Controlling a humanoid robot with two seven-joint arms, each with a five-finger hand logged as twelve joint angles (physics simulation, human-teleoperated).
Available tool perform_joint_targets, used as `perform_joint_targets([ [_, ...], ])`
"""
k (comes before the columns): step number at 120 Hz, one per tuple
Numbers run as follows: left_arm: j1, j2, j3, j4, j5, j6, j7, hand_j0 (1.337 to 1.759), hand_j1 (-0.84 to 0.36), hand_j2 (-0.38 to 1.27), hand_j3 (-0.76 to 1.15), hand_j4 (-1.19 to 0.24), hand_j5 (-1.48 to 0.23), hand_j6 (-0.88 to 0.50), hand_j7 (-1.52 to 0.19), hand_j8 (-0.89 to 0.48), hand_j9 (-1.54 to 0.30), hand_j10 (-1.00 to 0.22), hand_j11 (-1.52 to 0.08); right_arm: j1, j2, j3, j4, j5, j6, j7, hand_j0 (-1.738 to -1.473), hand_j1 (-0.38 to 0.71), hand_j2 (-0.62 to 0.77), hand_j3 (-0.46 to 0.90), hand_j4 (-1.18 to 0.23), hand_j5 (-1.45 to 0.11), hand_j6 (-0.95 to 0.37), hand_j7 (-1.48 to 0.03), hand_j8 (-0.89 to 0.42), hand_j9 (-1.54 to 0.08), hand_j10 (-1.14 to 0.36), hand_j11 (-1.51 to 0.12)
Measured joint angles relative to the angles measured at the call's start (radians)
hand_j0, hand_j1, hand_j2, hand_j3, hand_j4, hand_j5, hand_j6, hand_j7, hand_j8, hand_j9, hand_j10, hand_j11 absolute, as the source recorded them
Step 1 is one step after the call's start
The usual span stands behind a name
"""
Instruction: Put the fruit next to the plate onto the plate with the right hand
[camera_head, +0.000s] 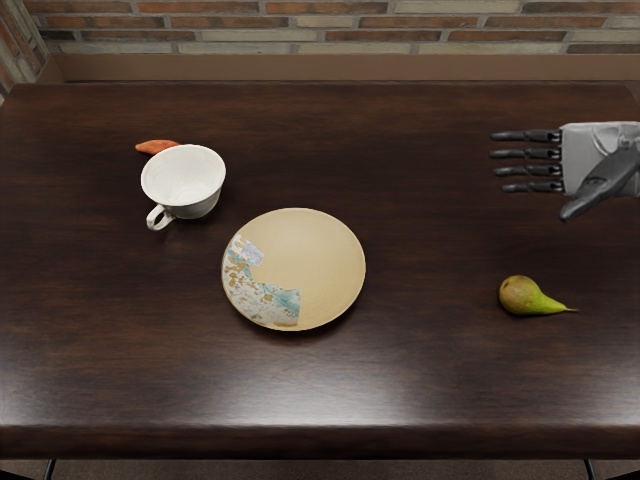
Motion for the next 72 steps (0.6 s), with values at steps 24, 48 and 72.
perform_joint_targets([
  [24, 0.0, 0.0, -0.001, 0.0, 0.0, 0.0, 0.0, 1.658, 0.35, 0.0, 0.0, 0.0, 0.0, 0.0, 0.0, 0.0, 0.0, 0.0, 0.0, 0.005, 0.004, 0.003, 0.0, 0.01, 0.0, 0.0, -1.658, -0.35, 0.0, 0.0, 0.0, 0.0, 0.0, 0.0, 0.0, 0.0, 0.0, 0.0],
  [48, 0.0, 0.0, -0.001, 0.0, 0.0, 0.0, 0.0, 1.658, 0.35, 0.0, 0.0, 0.0, 0.0, 0.0, 0.0, 0.0, 0.0, 0.0, 0.0, 0.018, 0.007, -0.003, 0.016, -0.015, 0.0, 0.0, -1.658, -0.35, 0.0, 0.0, 0.0, 0.0, 0.0, 0.0, 0.0, 0.0, 0.0, 0.0],
  [72, 0.0, 0.0, -0.001, 0.0, 0.0, 0.0, 0.0, 1.658, 0.35, 0.0, 0.0, 0.0, 0.0, 0.0, 0.0, 0.0, 0.0, 0.0, 0.0, 0.091, 0.071, -0.009, 0.096, -0.165, 0.0, 0.0, -1.658, -0.35, 0.0, 0.0, 0.0, 0.0, 0.0, 0.0, 0.0, 0.0, 0.0, 0.0],
])
